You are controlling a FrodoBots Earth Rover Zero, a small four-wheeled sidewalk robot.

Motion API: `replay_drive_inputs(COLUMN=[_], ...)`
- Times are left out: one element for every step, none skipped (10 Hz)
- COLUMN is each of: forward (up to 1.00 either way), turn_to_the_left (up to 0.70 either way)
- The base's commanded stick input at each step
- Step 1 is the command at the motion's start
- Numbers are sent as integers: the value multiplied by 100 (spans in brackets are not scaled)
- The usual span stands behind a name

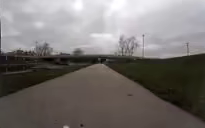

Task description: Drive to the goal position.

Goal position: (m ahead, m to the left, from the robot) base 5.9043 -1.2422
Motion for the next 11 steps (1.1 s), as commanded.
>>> replay_drive_inputs(forward=[7,52,100,100,100,100,100,100,100,100,100], turn_to_the_left=[0,0,0,0,0,0,0,0,0,0,0])
